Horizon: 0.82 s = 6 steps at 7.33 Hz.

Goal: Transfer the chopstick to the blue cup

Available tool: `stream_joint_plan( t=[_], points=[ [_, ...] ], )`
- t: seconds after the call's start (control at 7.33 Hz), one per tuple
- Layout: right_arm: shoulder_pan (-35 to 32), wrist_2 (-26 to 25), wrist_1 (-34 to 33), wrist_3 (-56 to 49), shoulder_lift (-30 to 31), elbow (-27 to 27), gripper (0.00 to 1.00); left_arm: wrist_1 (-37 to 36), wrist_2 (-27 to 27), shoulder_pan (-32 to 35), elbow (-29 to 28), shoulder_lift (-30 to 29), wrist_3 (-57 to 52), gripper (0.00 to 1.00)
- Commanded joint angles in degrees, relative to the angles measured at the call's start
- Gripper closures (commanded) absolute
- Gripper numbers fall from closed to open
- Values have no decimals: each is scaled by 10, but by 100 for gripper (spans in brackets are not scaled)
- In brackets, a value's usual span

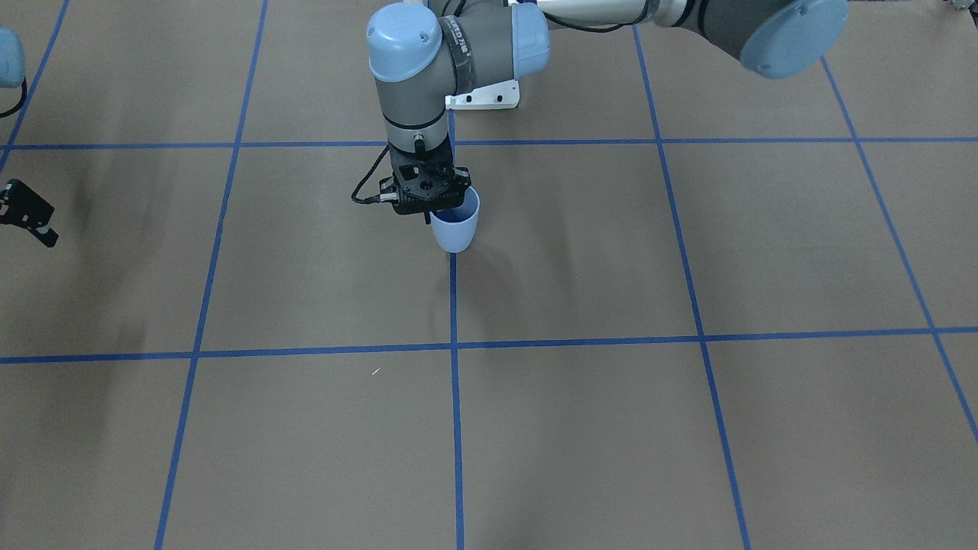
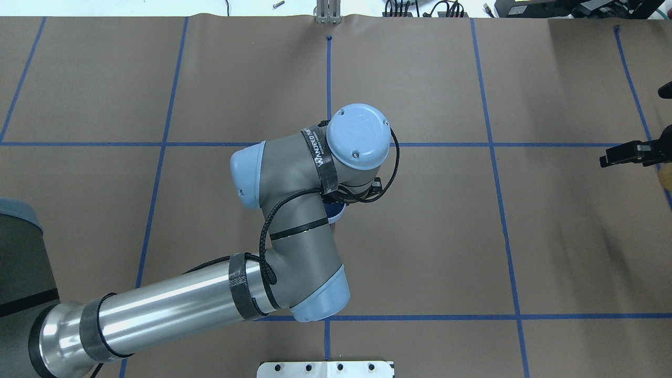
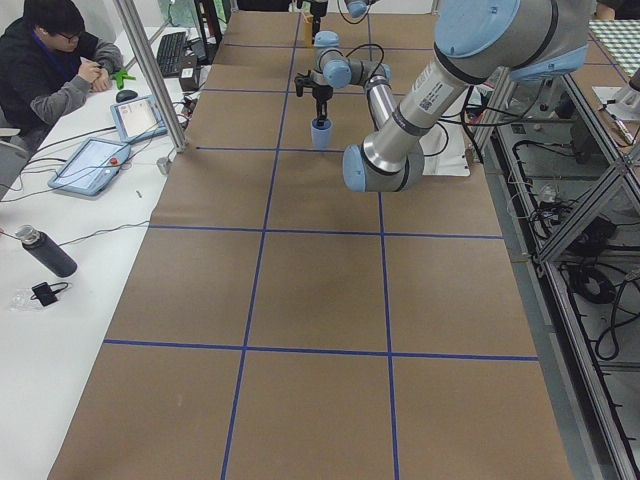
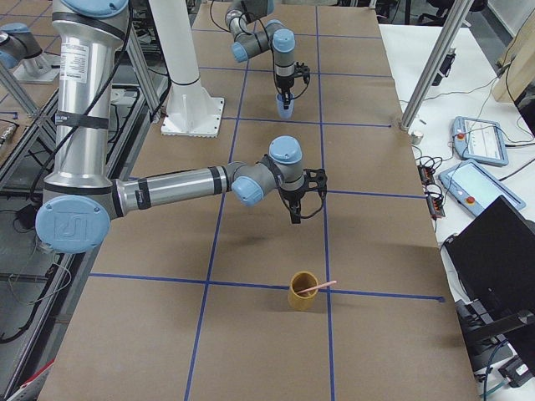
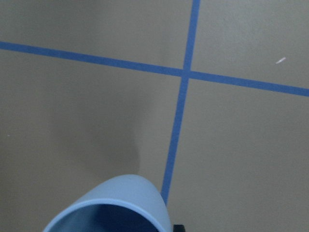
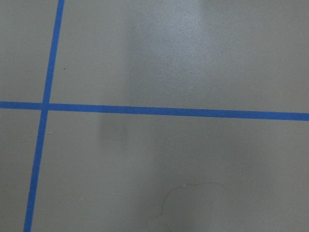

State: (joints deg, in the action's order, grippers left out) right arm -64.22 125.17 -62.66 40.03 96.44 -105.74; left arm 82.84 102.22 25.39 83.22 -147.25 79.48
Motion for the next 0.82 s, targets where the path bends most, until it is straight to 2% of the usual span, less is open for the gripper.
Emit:
stream_joint_plan(
  t=[0.0,0.14,0.27,0.41,0.68],
  points=[
    [0,1,0,0,-1,0,0,27,-3,-5,-2,14,-2,100],
    [0,1,0,0,-1,0,0,29,-3,-5,-2,14,-3,79],
    [0,0,0,0,-2,1,0,41,-3,-5,-1,14,-3,46],
    [0,1,0,0,-2,0,0,45,-9,-4,7,14,-4,1],
    [0,0,0,0,-8,2,0,38,-6,25,67,23,-31,1]
  ],
)
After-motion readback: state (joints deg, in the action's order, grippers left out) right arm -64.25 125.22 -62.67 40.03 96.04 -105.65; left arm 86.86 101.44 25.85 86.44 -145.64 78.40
